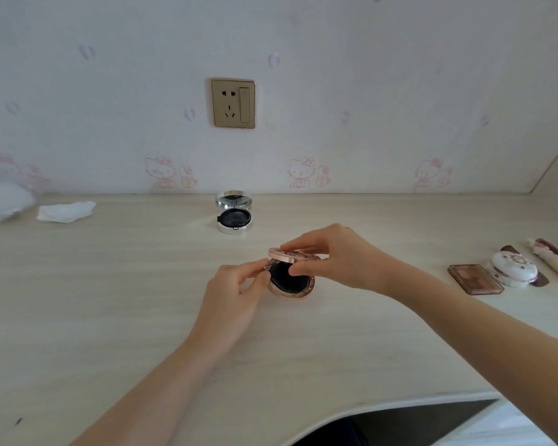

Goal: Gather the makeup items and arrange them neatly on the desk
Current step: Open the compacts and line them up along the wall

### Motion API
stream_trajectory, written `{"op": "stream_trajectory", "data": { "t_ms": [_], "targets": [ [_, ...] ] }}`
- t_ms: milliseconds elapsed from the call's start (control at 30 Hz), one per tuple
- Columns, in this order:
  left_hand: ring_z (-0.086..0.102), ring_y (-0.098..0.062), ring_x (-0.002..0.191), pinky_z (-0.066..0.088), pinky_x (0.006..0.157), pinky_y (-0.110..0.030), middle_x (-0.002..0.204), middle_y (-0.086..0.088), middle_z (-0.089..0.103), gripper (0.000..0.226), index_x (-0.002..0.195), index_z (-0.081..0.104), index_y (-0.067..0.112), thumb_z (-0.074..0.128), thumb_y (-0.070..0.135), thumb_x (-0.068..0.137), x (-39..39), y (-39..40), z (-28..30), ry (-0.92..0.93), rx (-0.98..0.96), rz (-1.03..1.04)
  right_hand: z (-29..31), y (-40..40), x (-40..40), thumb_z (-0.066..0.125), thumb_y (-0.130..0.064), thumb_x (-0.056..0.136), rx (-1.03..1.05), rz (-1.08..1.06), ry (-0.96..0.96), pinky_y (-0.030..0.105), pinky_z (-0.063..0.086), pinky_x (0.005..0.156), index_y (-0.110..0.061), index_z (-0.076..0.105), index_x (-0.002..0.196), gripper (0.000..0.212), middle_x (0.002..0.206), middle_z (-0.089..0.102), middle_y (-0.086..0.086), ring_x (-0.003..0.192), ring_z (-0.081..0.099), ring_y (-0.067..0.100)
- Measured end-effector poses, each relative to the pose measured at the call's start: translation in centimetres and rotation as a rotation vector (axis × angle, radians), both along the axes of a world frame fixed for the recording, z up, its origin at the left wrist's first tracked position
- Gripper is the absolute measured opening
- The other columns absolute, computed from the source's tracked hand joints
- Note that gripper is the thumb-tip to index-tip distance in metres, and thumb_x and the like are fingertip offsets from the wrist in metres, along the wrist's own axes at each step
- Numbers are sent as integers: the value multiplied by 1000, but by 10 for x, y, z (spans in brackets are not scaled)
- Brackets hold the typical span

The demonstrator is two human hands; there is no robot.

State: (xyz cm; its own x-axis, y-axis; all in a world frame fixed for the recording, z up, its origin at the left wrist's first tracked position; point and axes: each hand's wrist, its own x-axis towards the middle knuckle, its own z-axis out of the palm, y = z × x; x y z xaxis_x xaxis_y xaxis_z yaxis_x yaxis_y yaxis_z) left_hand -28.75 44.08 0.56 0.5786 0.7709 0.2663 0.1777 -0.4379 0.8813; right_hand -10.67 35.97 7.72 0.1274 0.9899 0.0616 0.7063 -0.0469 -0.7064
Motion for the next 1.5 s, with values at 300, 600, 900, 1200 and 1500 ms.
{"op": "stream_trajectory", "data": {
  "t_ms": [300,600,900,1200,1500],
  "targets": [
    [33,-1,117,30,91,-8,98,27,56,53,125,55,40,69,48,75,0,-4,-14,304,347,-6,-26,7,4,74,-30,80,16,-44,-7,5,46,81,-35,70,106,27,98,68,-24,96,61,-11],
    [41,-18,129,34,108,-31,134,11,56,46,130,58,24,66,36,86,1,-16,-17,375,534,4,-34,1,1,63,-32,89,-5,3,-65,21,46,97,-32,67,117,28,115,67,-16,108,58,-4],
    [38,-11,128,29,108,-22,138,14,51,43,130,59,23,58,41,91,2,-14,-17,389,497,-15,-20,15,1,49,-43,93,-49,-19,-115,14,48,78,-32,70,107,28,96,71,-14,91,62,1],
    [39,-8,128,24,106,-15,137,9,53,44,129,59,21,60,40,89,3,-13,-21,367,477,1,-15,31,8,47,-36,94,-115,-25,-107,43,49,79,2,63,99,42,100,65,21,77,54,24],
    [37,-1,127,20,102,-6,138,17,49,46,131,56,25,60,41,89,1,-14,-20,321,451,1,-29,13,13,50,-44,94,-75,-106,-24,33,41,105,-25,48,135,45,130,59,-6,120,53,10]
  ]
}}
